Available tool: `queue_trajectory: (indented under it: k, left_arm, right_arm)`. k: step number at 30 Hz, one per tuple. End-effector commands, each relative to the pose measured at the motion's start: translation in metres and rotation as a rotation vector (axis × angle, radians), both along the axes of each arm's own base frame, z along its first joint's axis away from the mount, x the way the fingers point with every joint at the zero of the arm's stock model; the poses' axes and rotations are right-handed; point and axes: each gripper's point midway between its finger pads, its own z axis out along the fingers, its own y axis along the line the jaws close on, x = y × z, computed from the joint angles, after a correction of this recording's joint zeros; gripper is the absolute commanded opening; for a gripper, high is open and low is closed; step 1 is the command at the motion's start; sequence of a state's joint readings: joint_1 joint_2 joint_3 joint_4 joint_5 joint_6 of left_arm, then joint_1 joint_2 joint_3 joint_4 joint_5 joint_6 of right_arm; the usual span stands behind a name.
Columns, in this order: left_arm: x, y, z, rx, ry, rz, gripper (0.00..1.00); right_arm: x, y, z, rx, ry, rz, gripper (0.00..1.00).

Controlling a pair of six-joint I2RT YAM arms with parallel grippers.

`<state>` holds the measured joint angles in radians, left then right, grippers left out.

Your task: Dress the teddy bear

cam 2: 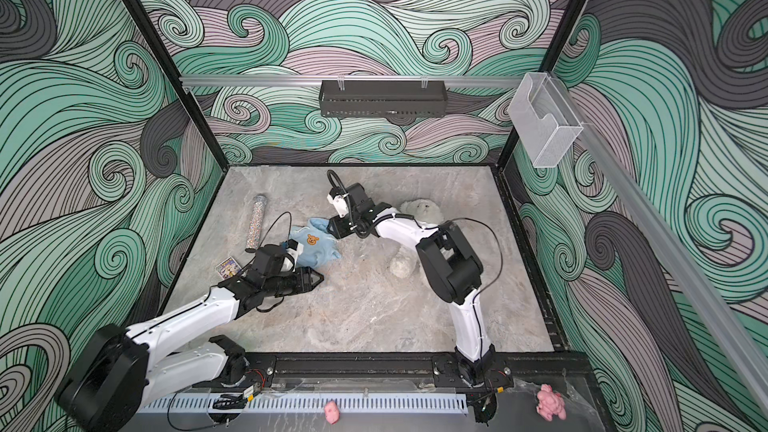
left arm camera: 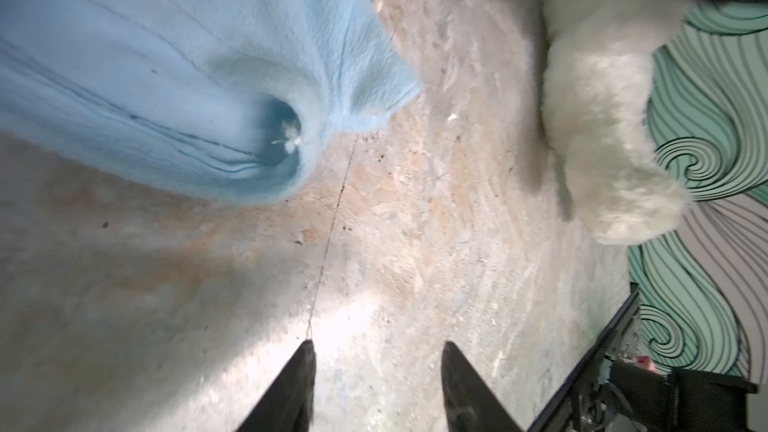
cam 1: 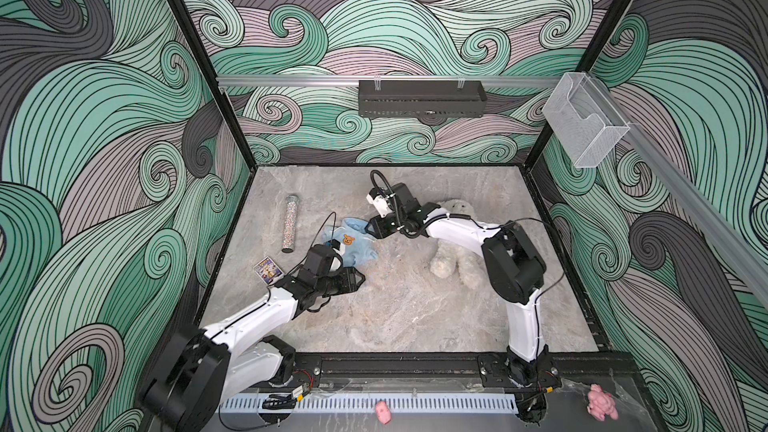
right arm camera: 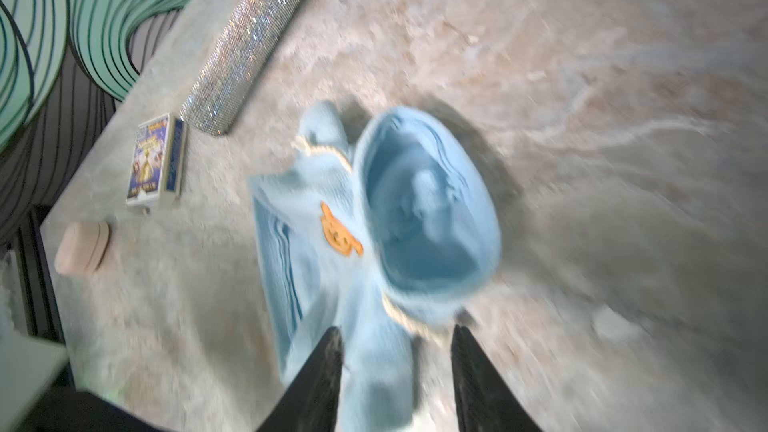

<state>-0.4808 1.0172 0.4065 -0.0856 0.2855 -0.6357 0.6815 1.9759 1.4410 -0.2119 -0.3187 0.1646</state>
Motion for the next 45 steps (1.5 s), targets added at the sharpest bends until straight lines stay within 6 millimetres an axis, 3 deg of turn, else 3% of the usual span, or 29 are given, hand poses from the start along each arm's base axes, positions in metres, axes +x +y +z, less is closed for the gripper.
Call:
queue_trajectory:
  k: [1,4,8,10,13,17,21,31,36,41,45]
  left_arm:
    - [0.007,0.034,0.015,0.159,-0.115,0.087,0.61]
    - [0.025,0.068,0.033,0.255,-0.216,0.242,0.73]
    - [0.058,0.097,0.044,0.239,-0.194,0.378,0.74]
    - [0.077,0.106,0.045,0.23,-0.153,0.42,0.73]
    - [0.096,0.108,0.045,0.241,-0.106,0.425,0.72]
    - [0.107,0.107,0.047,0.243,-0.076,0.415,0.71]
    - [0.104,0.105,0.046,0.222,-0.094,0.417,0.71]
    - [0.107,0.062,0.052,0.128,-0.218,0.166,0.71]
    - [0.117,0.019,0.048,0.2,-0.294,-0.031,0.68]
    - [0.11,-0.034,0.043,0.38,-0.488,-0.327,0.68]
    - [0.109,-0.05,0.029,0.464,-0.54,-0.471,0.68]
  right_arm:
    - [-0.03,-0.017,0.017,-0.001,-0.024,0.032,0.52]
    - [-0.055,-0.014,0.004,0.022,0.016,-0.042,0.55]
    - [-0.081,0.023,-0.014,0.025,0.027,-0.073,0.61]
    - [-0.088,0.047,-0.023,0.038,0.034,-0.069,0.63]
    - [-0.087,0.065,-0.036,0.007,0.019,-0.104,0.67]
    - [-0.067,0.058,-0.061,-0.105,-0.026,-0.219,0.63]
    - [-0.054,0.038,-0.07,-0.201,-0.084,-0.282,0.55]
    - [-0.038,0.007,-0.058,0.022,-0.028,-0.244,0.14]
    - [-0.041,-0.015,-0.045,0.085,0.0,-0.183,0.1]
    - [-0.046,-0.037,-0.029,0.184,0.072,-0.154,0.09]
    - [-0.046,-0.049,-0.021,0.236,0.129,-0.165,0.09]
